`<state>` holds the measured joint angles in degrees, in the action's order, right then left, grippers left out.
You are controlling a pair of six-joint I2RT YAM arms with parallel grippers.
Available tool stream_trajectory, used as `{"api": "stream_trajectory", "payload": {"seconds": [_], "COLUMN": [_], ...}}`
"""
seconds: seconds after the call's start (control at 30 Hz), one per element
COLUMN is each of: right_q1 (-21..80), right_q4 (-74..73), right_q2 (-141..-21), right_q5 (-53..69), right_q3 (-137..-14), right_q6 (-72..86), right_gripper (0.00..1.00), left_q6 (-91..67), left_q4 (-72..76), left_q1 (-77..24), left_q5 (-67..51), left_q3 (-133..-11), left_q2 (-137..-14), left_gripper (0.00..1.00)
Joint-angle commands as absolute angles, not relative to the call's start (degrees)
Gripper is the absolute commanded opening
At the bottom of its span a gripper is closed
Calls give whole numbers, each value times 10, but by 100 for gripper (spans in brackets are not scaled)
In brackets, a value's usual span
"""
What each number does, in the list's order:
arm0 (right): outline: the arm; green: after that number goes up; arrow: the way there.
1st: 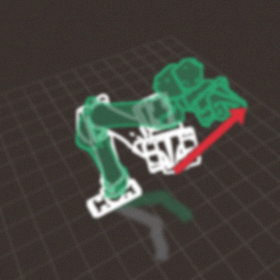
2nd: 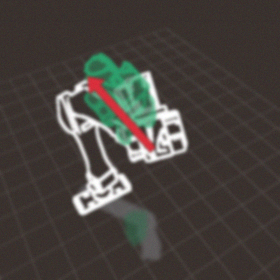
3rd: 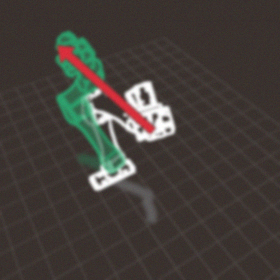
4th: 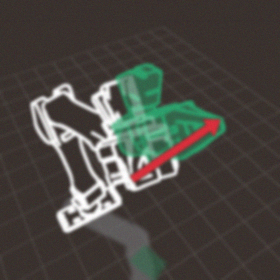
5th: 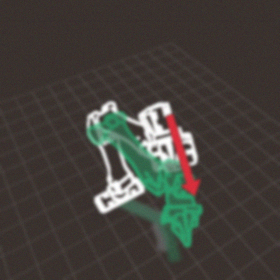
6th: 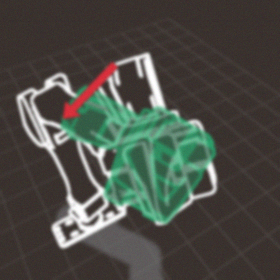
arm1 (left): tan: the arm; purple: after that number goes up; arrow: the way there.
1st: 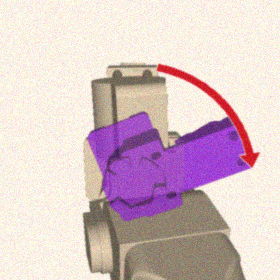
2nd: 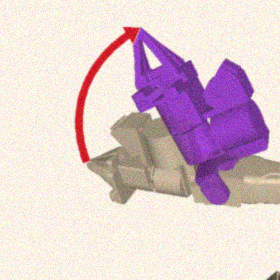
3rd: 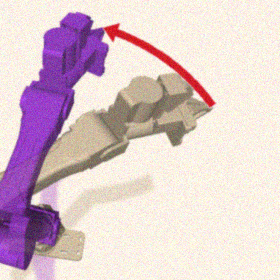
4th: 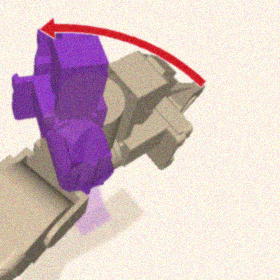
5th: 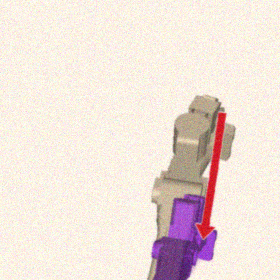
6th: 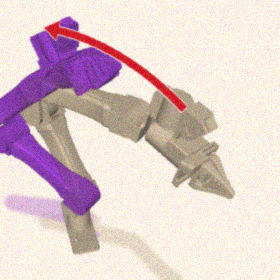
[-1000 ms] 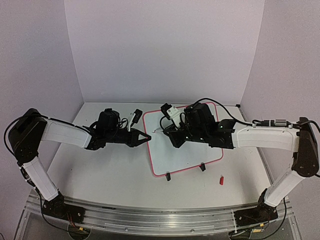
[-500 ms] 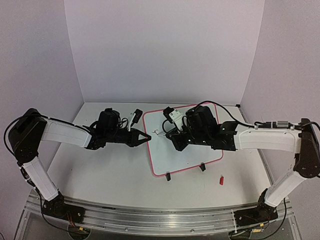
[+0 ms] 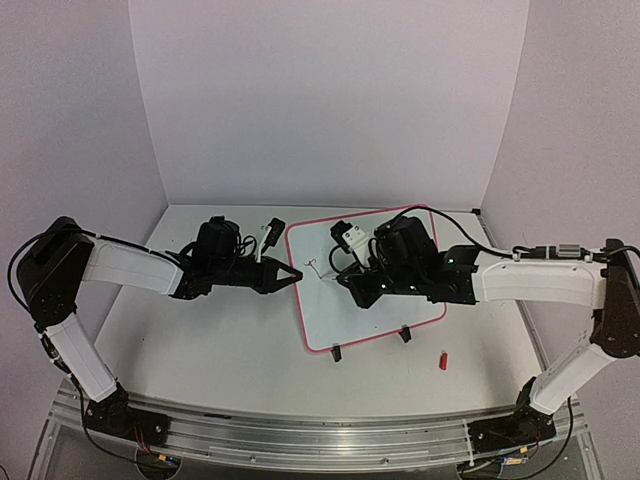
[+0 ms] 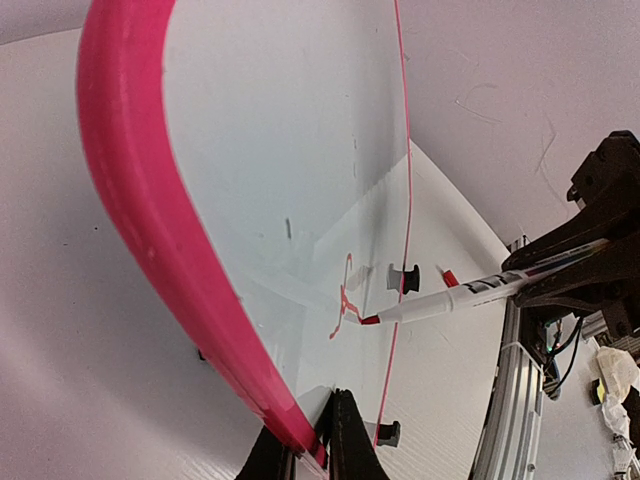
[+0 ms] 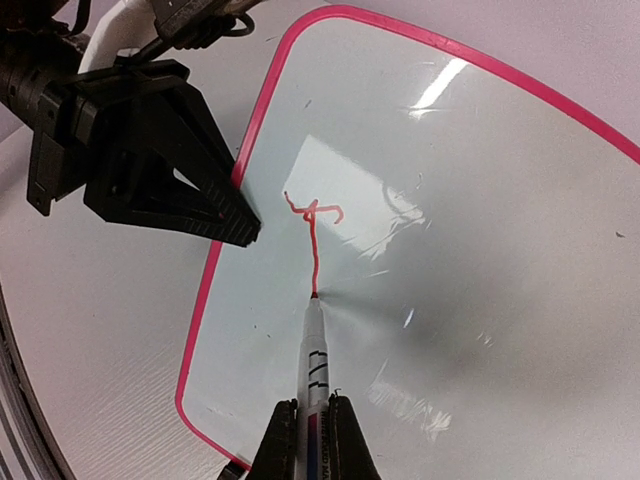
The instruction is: Write a sentence on the whiteboard
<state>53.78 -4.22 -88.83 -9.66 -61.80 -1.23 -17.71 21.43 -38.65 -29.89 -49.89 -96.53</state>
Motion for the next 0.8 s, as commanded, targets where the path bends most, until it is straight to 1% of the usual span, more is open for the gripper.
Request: {"api": "stream_trajectory", "payload": {"seconds": [0.0, 0.33, 0.53, 0.77], "right_q1": [536, 536, 536, 536], "right_q4": [-57, -38, -30, -31], "right_q2": [-873, -835, -829, -851], "right_q5": [-100, -75, -127, -149], "right_q3": [-618, -630, -620, -623], "right_q6": [-4, 27, 28, 38], "right_gripper": [0, 0, 0, 0], "left_q6": [-91, -88, -79, -77], "left_q4": [114, 108, 103, 99], "left_q1": [-375, -375, -375, -375], "left_q5": [-172, -174, -170, -172], "left_q3": [-488, -491, -497, -502], "left_q2": [-989, -990, -989, -995], "left_gripper": [0, 0, 0, 0]}}
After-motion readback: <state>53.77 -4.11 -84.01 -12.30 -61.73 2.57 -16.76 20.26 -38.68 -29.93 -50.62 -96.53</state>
